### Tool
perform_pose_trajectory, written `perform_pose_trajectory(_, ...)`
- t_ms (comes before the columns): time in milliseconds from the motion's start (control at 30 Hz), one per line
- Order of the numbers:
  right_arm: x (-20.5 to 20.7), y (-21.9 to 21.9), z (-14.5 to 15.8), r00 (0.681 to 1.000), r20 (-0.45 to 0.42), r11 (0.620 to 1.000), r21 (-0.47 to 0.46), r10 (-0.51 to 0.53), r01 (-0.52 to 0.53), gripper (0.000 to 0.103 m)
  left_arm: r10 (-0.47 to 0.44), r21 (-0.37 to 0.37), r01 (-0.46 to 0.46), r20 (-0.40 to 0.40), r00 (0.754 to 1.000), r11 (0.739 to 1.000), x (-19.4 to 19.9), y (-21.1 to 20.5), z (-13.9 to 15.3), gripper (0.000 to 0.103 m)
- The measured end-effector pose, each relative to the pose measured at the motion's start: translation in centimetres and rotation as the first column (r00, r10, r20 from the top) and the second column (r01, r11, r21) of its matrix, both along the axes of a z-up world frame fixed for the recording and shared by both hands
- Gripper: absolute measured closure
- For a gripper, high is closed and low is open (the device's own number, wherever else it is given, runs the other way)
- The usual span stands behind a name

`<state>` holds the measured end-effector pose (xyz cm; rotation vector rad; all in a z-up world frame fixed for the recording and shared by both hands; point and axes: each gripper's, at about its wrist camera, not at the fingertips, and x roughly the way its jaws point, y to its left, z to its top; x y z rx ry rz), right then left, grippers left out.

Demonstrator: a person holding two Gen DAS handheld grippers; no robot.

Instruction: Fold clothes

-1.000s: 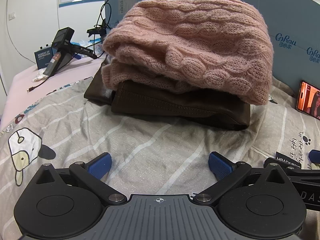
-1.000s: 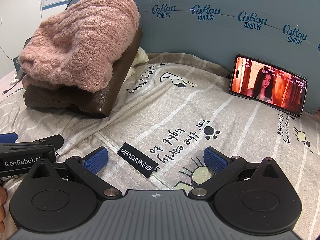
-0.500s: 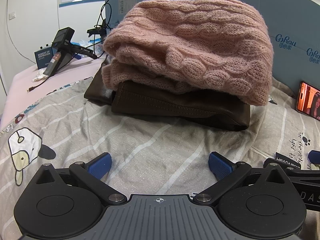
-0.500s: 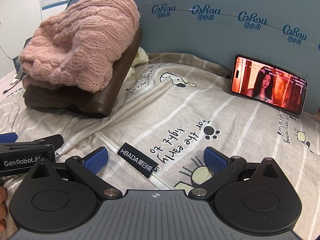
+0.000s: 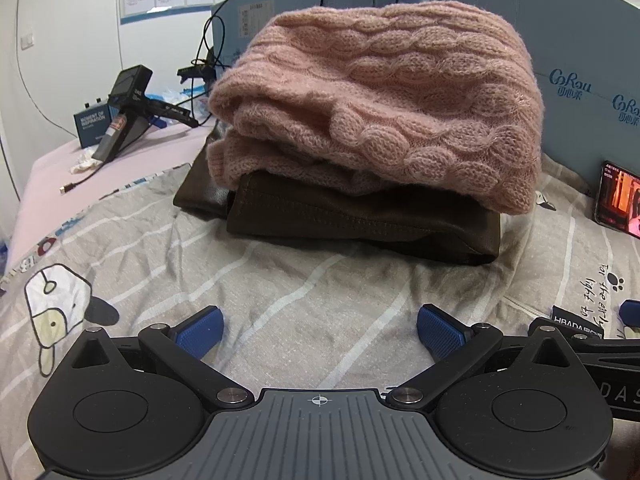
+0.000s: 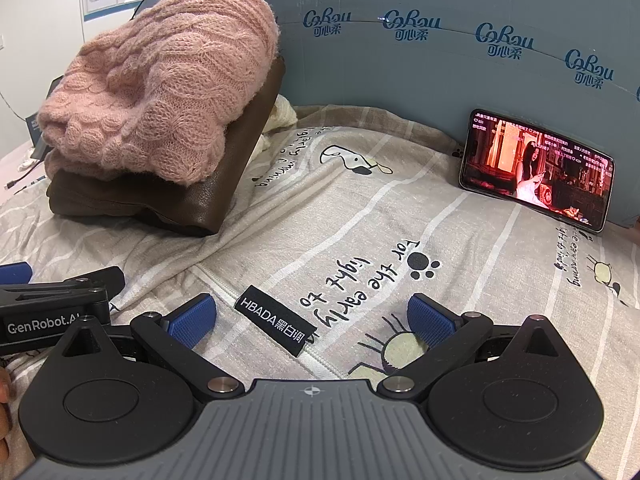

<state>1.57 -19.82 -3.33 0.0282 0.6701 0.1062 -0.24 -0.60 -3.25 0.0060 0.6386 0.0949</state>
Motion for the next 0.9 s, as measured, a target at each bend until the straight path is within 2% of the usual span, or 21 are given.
perform_pose_trajectory(133, 0.0, -0.1, 0.2, 1.000, 0.001, 1.000, 0.010, -0.001, 0.001, 0.000, 0.012, -0.005, -0.012, 0.043, 0.999, 1.000, -0.4, 0.2, 0.4, 0.000)
perform_pose_trajectory(400, -0.5, -1.3, 0.8, 0.999, 0.021, 0.994, 0.100, -0.038, 0.036, 0.000, 0.028, -0.021, -0.026, 0.116, 0.993, 0.999, -1.2, 0.5, 1.1, 0.000)
perform_pose_trajectory(700, -1.8, -1.4, 1.9, 0.992, 0.126, 0.993, 0.118, -0.025, 0.010, 0.000, 0.027, -0.022, -0.024, 0.152, 0.988, 0.999, -1.6, 0.6, 1.3, 0.000)
perform_pose_trajectory(900, -2.3, -1.4, 2.3, 0.981, 0.190, 0.994, 0.108, -0.051, 0.031, 0.000, 0.024, -0.027, -0.020, 0.165, 0.986, 0.999, -1.8, 0.6, 1.4, 0.000)
